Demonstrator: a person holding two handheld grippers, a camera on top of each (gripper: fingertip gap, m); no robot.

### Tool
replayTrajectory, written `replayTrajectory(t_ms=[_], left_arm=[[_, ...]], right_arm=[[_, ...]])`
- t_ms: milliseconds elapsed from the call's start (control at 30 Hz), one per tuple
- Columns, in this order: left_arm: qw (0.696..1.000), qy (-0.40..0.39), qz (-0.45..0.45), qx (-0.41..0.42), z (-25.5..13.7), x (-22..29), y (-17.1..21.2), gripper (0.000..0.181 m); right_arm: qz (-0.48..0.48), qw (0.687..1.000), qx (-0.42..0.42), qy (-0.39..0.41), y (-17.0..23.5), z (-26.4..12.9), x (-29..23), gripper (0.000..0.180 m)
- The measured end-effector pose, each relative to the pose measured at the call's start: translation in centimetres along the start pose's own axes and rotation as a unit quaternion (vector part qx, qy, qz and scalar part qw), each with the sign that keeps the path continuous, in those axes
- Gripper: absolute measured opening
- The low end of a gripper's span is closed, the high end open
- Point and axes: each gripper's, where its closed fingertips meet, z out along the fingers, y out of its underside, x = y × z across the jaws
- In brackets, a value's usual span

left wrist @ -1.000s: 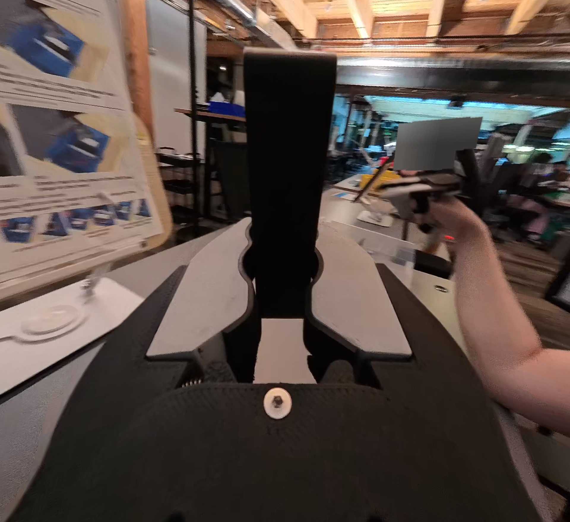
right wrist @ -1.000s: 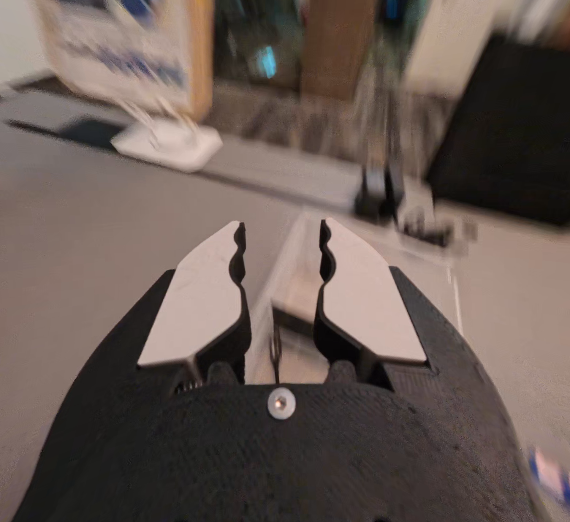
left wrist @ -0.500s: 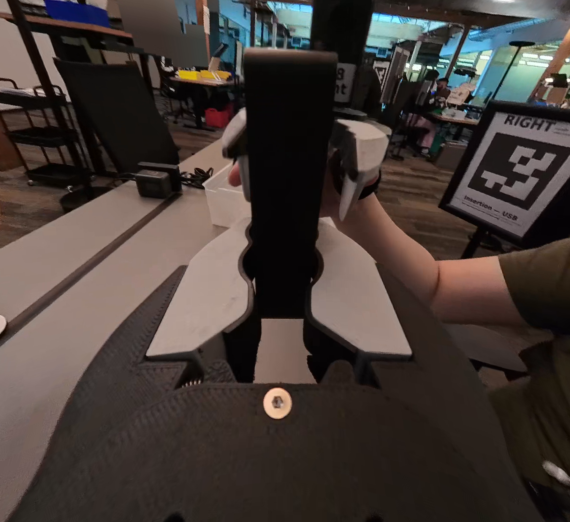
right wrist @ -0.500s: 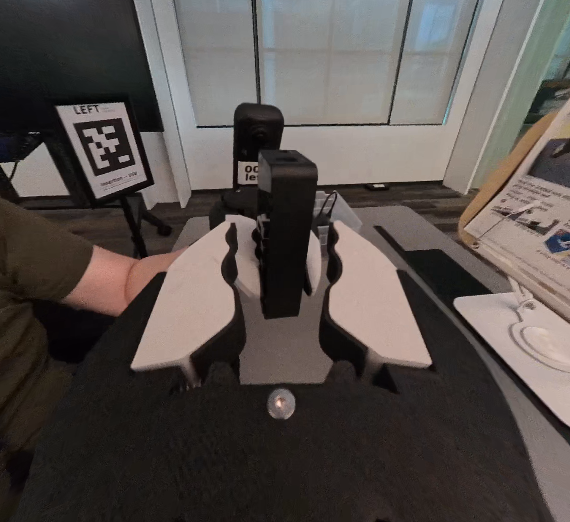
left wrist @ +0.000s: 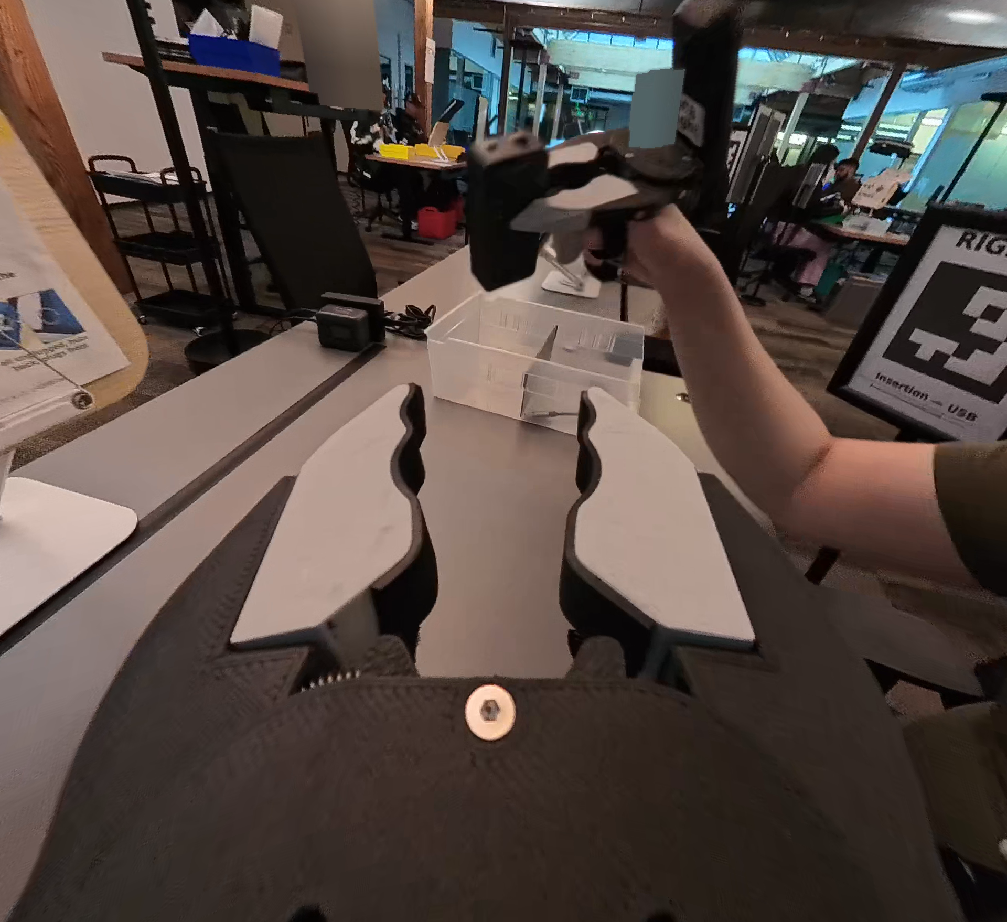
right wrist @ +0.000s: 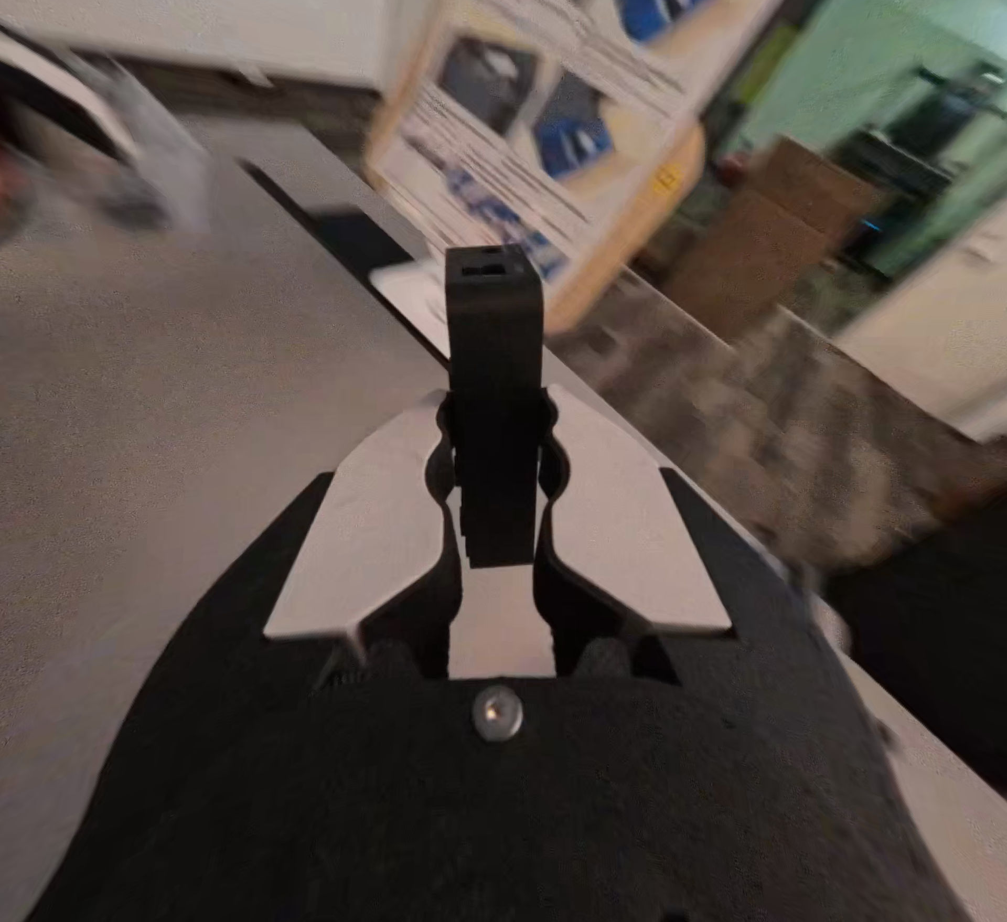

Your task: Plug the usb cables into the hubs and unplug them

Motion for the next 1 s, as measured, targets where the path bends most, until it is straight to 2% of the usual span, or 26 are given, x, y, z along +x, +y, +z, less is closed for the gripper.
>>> replayTrajectory(t_ms=[33, 67, 133, 200, 267, 333, 433, 600, 700, 833, 933, 1000], left_arm=[[1.0, -0.001, -0.006, 0.006, -0.3, -0.2, -0.2, 0.052], [1.0, -0.002, -0.01, 0.011, -0.5, -0.4, -0.3, 0.051], [1.0, 0.0, -0.018, 0.015, -0.6, -0.7, -0.4, 0.05], [1.0, 0.002, -0.019, 0.007, -0.5, -0.8, -0.1, 0.049], [1.0, -0.001, -0.013, -0.003, -0.2, -0.8, 0.3, 0.048], [1.0, 0.001, -0.007, -0.01, 0.0, -0.6, 0.5, 0.048], [1.0, 0.0, 0.002, -0.017, 0.1, -0.3, 0.7, 0.048], [1.0, 0.015, -0.002, -0.016, 0.2, 0.1, 0.7, 0.048], [1.0, 0.014, 0.001, -0.026, 0.4, 0.0, 1.1, 0.049], [0.999, 0.021, -0.002, -0.025, 0.5, 0.3, 1.1, 0.05], [1.0, 0.018, 0.001, -0.017, -0.2, 0.4, 0.3, 0.051], [1.0, 0.002, 0.008, -0.001, -1.2, 0.2, -0.8, 0.051]], right_arm=[[-0.042, 0.994, -0.085, 0.062, 2.8, -1.0, 3.8, 0.028], [-0.075, 0.98, -0.165, 0.086, 5.7, -2.0, 6.7, 0.029], [-0.075, 0.955, -0.282, 0.047, 11.7, -3.4, 9.9, 0.028], [-0.059, 0.932, -0.358, -0.016, 17.5, -4.3, 10.5, 0.028], [-0.093, 0.892, -0.44, -0.039, 22.8, -5.1, 11.4, 0.028], [-0.117, 0.858, -0.492, -0.087, 27.1, -5.4, 11.1, 0.028], [-0.13, 0.836, -0.51, -0.155, 30.9, -5.0, 10.0, 0.028], [-0.142, 0.79, -0.566, -0.19, 34.5, -5.3, 10.3, 0.029], [-0.144, 0.8, -0.551, -0.19, 34.6, -4.7, 10.7, 0.03], [-0.175, 0.797, -0.552, -0.172, 34.2, -4.9, 11.3, 0.034], [-0.188, 0.813, -0.531, -0.149, 31.8, -5.0, 11.7, 0.038], [-0.207, 0.831, -0.503, -0.114, 28.7, -4.9, 12.2, 0.038]])
